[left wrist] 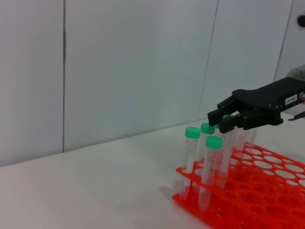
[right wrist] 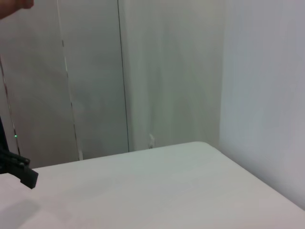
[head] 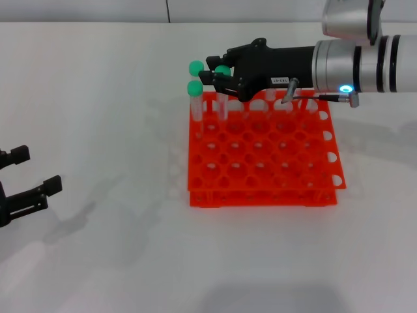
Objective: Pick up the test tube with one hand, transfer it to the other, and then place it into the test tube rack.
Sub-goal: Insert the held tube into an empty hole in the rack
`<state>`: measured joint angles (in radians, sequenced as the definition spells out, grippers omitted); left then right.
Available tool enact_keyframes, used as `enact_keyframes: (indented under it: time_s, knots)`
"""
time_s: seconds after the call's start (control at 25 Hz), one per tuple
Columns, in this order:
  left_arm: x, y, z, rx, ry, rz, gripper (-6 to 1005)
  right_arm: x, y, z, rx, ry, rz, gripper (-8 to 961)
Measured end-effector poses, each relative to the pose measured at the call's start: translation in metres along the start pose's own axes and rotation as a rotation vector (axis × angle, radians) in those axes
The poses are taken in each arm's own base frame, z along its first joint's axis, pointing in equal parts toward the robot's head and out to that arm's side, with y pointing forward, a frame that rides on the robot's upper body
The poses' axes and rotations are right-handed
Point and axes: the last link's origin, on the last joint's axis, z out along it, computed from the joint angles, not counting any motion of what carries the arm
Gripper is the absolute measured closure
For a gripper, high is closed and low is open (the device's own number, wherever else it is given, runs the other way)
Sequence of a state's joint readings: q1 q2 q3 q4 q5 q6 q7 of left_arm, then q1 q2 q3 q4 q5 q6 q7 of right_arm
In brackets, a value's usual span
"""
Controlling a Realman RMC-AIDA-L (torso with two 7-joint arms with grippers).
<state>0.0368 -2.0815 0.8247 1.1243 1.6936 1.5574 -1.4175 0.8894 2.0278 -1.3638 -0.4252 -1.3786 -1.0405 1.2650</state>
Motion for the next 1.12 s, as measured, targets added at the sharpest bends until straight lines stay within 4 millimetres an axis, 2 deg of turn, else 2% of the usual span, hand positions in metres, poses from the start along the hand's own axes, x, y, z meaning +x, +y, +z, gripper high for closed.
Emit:
enact_keyframes:
  time_s: [0.88, 1.12]
  knots:
    - [0.002, -0.0011, 0.0022, -0.005, 0.001, 0.006, 124, 0.0019, 0.0012, -0.0018, -0.002, -0.006, -0.001, 608]
    - [0.0021, -0.001, 0.0023, -0.006, 0.001, 0.006, 124, 0.0006, 0.0034, -0.0027, -0.021, -0.016, -0.003, 486]
